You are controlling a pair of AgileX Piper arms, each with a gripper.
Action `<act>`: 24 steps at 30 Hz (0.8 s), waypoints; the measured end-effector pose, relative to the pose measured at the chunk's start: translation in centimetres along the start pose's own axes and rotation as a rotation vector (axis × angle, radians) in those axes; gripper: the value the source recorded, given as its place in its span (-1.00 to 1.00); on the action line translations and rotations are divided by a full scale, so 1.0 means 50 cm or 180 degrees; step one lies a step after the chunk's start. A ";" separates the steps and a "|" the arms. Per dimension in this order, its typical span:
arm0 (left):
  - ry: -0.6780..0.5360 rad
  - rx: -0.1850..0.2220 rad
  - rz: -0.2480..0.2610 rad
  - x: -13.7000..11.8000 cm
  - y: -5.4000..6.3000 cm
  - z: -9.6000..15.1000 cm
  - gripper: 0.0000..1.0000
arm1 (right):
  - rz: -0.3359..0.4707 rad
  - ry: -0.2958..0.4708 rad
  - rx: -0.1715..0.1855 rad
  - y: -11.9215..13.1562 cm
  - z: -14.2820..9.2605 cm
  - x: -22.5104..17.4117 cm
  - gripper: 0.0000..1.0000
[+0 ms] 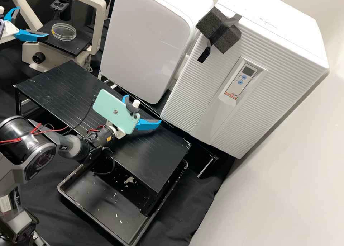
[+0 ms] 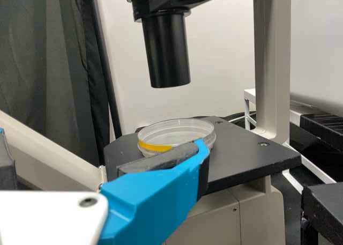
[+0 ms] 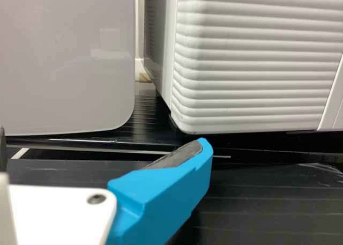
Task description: Place the petri dish on the bench
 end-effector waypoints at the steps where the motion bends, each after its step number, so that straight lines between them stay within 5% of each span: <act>1: 0.0000 0.0000 0.0000 0.000 0.000 0.000 1.00 | 0.0000 0.0000 0.0000 0.000 0.000 0.000 1.00; 13: -0.0031 -0.0010 0.0021 0.011 0.003 0.002 1.00 | 0.0000 0.0000 0.0000 0.000 0.000 0.000 1.00; 24: -0.0293 -0.0239 -0.0041 0.081 0.017 0.023 1.00 | 0.0000 0.0000 0.0000 0.000 0.000 0.000 1.00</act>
